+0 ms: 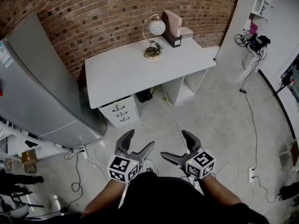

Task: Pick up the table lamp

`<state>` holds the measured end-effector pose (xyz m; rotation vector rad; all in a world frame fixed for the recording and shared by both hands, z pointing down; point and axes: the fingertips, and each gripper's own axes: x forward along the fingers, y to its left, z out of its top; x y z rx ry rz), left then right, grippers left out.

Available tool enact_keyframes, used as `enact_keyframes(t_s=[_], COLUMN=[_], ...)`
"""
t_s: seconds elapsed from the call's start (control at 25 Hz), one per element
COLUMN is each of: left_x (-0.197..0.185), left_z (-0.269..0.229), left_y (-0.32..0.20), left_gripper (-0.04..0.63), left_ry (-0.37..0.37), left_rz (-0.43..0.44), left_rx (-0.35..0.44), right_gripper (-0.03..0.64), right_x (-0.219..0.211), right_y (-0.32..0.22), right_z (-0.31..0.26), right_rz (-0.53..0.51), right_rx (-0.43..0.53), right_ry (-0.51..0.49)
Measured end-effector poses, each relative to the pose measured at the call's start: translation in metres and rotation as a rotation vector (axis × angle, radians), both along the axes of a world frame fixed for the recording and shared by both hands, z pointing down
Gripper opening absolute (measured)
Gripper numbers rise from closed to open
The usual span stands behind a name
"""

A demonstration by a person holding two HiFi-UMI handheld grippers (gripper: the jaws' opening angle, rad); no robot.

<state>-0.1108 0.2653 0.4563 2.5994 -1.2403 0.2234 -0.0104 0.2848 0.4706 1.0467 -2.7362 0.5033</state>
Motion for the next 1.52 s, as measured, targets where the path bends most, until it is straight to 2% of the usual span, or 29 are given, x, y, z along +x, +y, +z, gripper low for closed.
enact_keyframes(t_s=[0.32,0.68,1.12,1.52], left_x=[-0.027,-0.043,-0.031,0.016], left_z=[0.006,0.011,0.036,0.021], left_y=[-0.052,-0.096,-0.137,-0.231], left_gripper=[0.388,0.388,0.388,0.388], left_ry=[-0.036,-0.026,-0.035,-0.057], left_rz=[0.068,0.088,0.069,0.030], left_rx=[-0.009,-0.030,-0.083,-0.058], right_gripper=[0.583,0.578,0.575,0.568], right_x=[-0.031,-0.043,-0.032,0.015], right_y=[-0.056,-0.094,-0.142,-0.247], right_z=[0.001,0.005,0.026,0.005], right_rz=[0.036,0.069,0.060,0.043], right_rx=[-0.007,-0.021,-0.050,-0.009], right_ry=[0.001,0.018,-0.005,-0.047])
